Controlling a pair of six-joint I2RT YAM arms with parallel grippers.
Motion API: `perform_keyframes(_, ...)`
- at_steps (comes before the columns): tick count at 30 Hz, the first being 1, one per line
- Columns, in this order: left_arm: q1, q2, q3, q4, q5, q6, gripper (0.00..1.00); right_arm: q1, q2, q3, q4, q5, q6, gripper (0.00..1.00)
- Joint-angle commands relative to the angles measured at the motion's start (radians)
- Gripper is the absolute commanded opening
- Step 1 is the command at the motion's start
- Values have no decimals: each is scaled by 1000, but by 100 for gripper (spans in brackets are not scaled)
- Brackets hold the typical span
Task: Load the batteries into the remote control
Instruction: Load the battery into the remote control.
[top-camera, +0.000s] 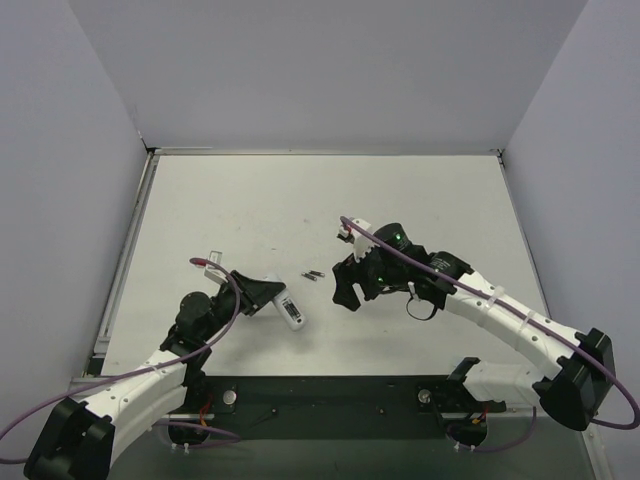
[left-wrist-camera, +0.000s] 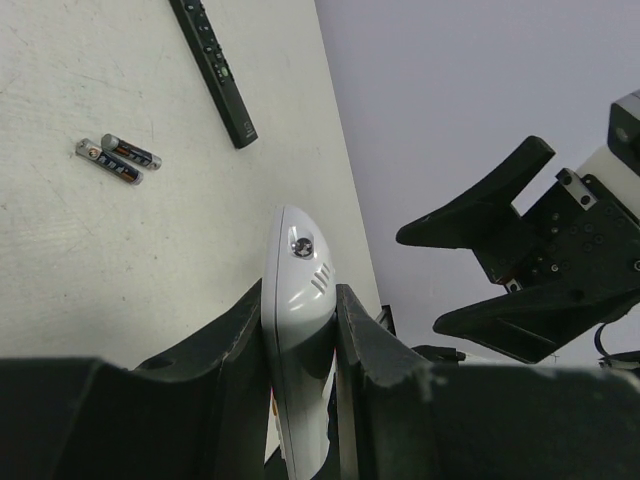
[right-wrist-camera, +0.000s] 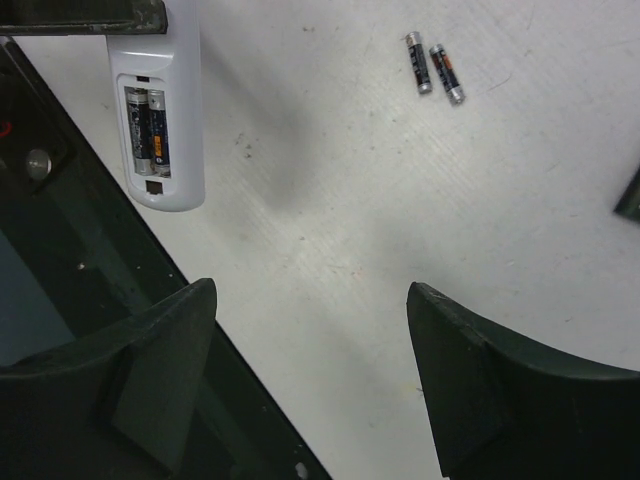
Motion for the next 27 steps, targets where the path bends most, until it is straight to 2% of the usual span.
perform_keyframes(1,6,-8,14,138,61,6,0,5,36,17,5,-102,162,72)
perform_keyframes(9,6,-5,17,252,79,-34,0,48,131,35,221,-304,311,71)
perform_keyframes(14,5,-13,35,292,96,-63,0,56,171,32,330,-363,375,70)
perform_keyframes(27,3,-31,55,338,105,-101,0,57,217,24,419,-398,407,47)
